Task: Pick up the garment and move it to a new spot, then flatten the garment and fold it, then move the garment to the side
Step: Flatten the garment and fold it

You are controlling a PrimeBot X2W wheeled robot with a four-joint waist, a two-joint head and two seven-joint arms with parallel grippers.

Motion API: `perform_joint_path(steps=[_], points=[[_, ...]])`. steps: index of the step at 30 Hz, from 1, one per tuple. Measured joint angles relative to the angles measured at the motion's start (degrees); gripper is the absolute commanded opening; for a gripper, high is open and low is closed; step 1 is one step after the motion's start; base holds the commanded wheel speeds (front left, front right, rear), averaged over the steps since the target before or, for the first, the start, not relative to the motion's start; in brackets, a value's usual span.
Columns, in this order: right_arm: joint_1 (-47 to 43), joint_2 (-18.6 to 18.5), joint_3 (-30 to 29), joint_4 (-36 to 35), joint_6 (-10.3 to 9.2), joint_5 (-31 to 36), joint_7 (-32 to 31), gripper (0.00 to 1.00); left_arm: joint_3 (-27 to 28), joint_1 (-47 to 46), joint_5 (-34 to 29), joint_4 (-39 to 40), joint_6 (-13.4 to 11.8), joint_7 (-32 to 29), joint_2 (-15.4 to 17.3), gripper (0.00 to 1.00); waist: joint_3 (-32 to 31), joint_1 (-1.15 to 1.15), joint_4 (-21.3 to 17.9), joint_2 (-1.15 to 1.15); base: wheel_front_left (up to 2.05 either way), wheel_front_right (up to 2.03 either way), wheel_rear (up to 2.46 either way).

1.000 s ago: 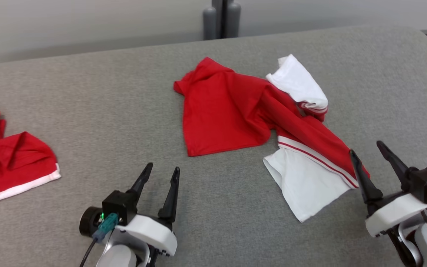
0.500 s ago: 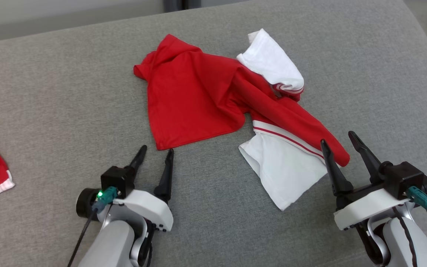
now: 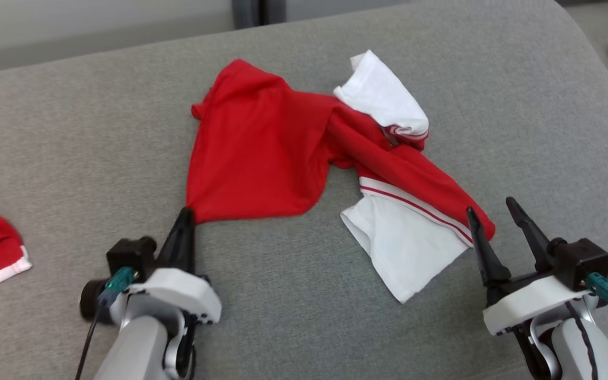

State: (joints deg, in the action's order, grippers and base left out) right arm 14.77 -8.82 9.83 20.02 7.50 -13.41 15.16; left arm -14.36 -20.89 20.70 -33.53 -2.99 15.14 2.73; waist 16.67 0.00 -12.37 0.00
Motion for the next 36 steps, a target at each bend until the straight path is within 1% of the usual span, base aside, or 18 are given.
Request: perform_joint_path(steps=[5,12,13,14,15,16,20,27,31,36], points=[[-1.6,0.1,0.4,1.1,0.0,-0.3,0.0,1.0,6.2,5.8,-2.6,1.4,-0.5,0.0,0.0,0.0,-3.1,0.0,2.7,0.0,0.0,0.0,0.0],[-4.0,1.0,0.9,2.6,0.0,-0.4,0.0,1.0,13.5,12.7,-5.6,2.2,0.0,0.0,0.0,0.0,-8.6,0.0,6.5,0.0,0.0,0.0,0.0],[-4.4,1.1,0.9,2.8,0.0,-0.5,0.0,1.0,14.2,13.6,-5.7,2.3,0.0,0.0,0.0,0.1,-9.4,0.0,7.0,0.0,0.0,0.0,0.0],[-4.8,1.2,0.8,2.9,0.0,-0.5,0.0,1.0,15.0,14.6,-6.0,2.5,0.1,0.0,0.0,0.48,-10.2,0.0,7.4,0.0,0.0,0.0,0.0],[-5.2,1.3,0.8,3.0,0.0,-0.5,0.0,1.0,15.5,15.5,-6.3,2.8,0.2,0.0,0.0,0.88,-11.1,0.0,7.8,0.0,0.0,0.0,0.0],[-5.7,1.5,0.8,3.1,0.0,-0.6,0.0,1.0,16.1,16.4,-6.5,3.1,0.3,0.0,0.0,1.0,-11.9,0.0,8.1,0.0,0.0,0.0,0.0],[-7.6,2.4,0.7,3.4,0.0,-0.3,0.0,1.0,17.5,20.1,-7.0,6.7,0.3,0.0,0.1,1.0,-14.9,0.0,9.3,0.0,0.0,0.0,0.0],[-10.2,3.7,-0.8,3.1,0.01,0.8,0.0,1.0,16.3,23.8,-7.8,10.7,0.5,0.0,0.0,1.0,-17.7,0.0,10.8,0.0,0.0,0.0,0.0],[-10.9,4.2,-1.2,3.2,0.0,1.1,0.0,1.0,15.3,24.2,-7.7,11.4,0.4,0.0,0.1,1.0,-18.1,0.0,10.9,0.0,0.0,0.0,0.0],[-11.0,4.4,-0.8,4.5,0.0,2.0,0.0,1.0,14.0,24.1,-7.3,11.3,0.4,0.0,0.0,1.0,-17.0,0.0,10.6,0.0,0.0,0.0,0.0]])
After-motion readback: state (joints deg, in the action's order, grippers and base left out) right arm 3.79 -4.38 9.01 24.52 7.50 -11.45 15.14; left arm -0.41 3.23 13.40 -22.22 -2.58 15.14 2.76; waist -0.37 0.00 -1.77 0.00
